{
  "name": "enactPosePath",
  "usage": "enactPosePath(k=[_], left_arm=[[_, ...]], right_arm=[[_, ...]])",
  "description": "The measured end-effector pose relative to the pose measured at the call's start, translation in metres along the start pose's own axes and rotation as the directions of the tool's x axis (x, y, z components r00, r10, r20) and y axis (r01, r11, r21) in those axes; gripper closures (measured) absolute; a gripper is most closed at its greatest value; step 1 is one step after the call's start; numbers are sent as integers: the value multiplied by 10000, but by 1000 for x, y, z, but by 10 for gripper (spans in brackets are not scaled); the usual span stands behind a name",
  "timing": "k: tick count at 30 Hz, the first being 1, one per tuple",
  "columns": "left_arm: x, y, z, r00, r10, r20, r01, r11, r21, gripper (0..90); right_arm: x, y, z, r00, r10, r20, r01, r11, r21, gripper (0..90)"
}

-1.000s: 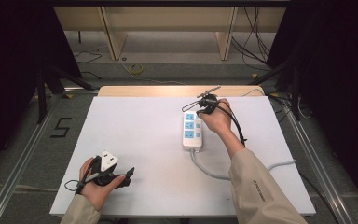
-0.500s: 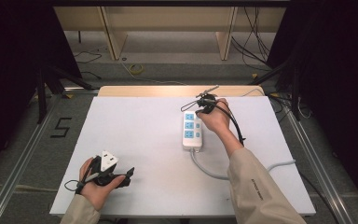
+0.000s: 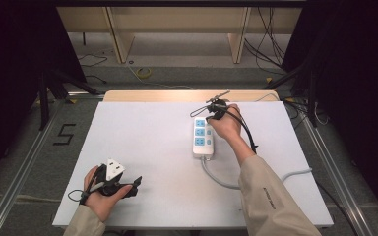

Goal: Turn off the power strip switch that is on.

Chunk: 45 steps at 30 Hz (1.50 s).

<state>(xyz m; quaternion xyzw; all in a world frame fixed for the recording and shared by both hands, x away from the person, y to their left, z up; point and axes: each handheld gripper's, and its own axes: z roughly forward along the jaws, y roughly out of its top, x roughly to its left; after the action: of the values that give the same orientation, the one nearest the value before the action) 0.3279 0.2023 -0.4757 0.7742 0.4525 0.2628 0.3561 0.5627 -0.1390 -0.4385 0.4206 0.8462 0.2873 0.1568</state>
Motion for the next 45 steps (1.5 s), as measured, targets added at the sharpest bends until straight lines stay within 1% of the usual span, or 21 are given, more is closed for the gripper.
enactPosePath(k=[3, 4, 7, 9, 11, 20, 28, 37, 45], left_arm=[[0, 0, 0, 10000, -5, 13, 5, 10000, 13, 117], [0, 0, 0, 10000, -4, 7, 4, 10000, 4, 116], [0, 0, 0, 10000, -2, 10, 2, 10000, 5, 116], [0, 0, 0, 10000, -9, 12, 9, 10000, 11, 116], [0, 0, 0, 10000, -8, 12, 8, 10000, 2, 117], [0, 0, 0, 10000, -3, 14, 3, 10000, 9, 116], [0, 0, 0, 10000, -5, 17, 5, 10000, 30, 117], [0, 0, 0, 10000, -10, 21, 10, 10000, 4, 117], [0, 0, 0, 10000, -7, 19, 7, 10000, 0, 117]], right_arm=[[0, 0, 2, 10000, 29, -15, -29, 9999, 99, 900], [-1, 0, 3, 10000, -33, 21, 33, 9999, 97, 900], [-1, 0, 3, 10000, 77, 9, -77, 9999, 116, 900], [-1, 0, 5, 10000, 1, 19, -1, 9999, 106, 900], [0, 0, 6, 10000, 3, 57, -4, 9998, 184, 900], [0, 2, 7, 9999, -49, 117, 47, 9998, 205, 900], [-2, 2, 9, 9998, 74, 172, -78, 9996, 288, 900], [-1, 2, 12, 9999, 11, 161, -17, 9995, 326, 900], [-2, 2, 13, 9998, 143, 167, -148, 9994, 323, 900]])
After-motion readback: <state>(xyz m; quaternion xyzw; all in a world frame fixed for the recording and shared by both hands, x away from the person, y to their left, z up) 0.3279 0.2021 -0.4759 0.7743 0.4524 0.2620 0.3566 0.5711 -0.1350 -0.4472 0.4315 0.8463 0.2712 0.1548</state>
